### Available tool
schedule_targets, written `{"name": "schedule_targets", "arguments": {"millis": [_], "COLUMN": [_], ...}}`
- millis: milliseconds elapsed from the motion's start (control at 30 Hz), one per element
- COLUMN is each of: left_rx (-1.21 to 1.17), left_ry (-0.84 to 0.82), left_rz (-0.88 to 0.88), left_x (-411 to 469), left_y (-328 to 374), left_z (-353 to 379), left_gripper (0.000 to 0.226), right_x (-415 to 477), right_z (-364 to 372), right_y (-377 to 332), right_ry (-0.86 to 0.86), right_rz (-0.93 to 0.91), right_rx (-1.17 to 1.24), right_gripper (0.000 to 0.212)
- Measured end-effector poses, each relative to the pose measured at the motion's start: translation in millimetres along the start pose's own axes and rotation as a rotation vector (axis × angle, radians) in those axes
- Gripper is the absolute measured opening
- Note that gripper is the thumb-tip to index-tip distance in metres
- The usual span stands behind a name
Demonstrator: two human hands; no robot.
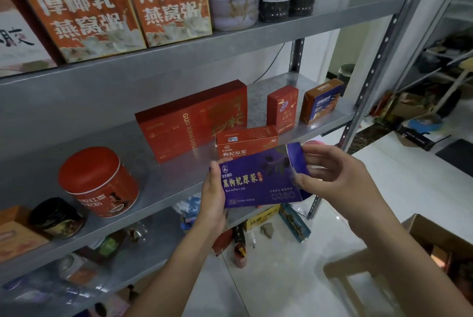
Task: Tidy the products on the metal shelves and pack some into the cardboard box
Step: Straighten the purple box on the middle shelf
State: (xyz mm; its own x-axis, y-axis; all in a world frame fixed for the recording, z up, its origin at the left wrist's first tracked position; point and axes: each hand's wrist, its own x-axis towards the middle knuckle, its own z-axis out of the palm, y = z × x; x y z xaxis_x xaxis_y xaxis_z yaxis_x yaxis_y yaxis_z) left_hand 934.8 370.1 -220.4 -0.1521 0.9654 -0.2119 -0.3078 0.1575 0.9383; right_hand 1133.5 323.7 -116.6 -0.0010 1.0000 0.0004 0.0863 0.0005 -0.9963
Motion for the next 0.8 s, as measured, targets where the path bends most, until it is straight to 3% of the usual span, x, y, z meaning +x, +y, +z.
{"name": "schedule_targets", "arguments": {"millis": [67, 533, 633, 800], "left_rx": [0.011, 0.036, -0.007, -0.101], "left_ry": [-0.007, -0.195, -0.226, -0.259], "left_rz": [0.017, 0.073, 0.064, -0.009], "left_x": [-1.6, -12.3, -10.7, -9.4], "left_y": [-3.2, -32.9, -37.9, -42.9], "left_z": [12.6, 94.5, 106.6, 130.1], "left_gripper": [0.067, 0.059, 0.059, 0.058], "right_x": [-0.3, -33.2, -38.4, -45.8], "right_z": [-15.5, -93.3, -108.8, -132.5], "right_y": [0.7, 1.8, 3.4, -1.1], "right_ry": [0.008, -0.037, -0.031, -0.112], "right_rz": [0.005, -0.142, -0.142, -0.172], "right_rx": [-0.071, -0.599, -0.541, -0.349], "right_gripper": [0.041, 0.050, 0.059, 0.055]}}
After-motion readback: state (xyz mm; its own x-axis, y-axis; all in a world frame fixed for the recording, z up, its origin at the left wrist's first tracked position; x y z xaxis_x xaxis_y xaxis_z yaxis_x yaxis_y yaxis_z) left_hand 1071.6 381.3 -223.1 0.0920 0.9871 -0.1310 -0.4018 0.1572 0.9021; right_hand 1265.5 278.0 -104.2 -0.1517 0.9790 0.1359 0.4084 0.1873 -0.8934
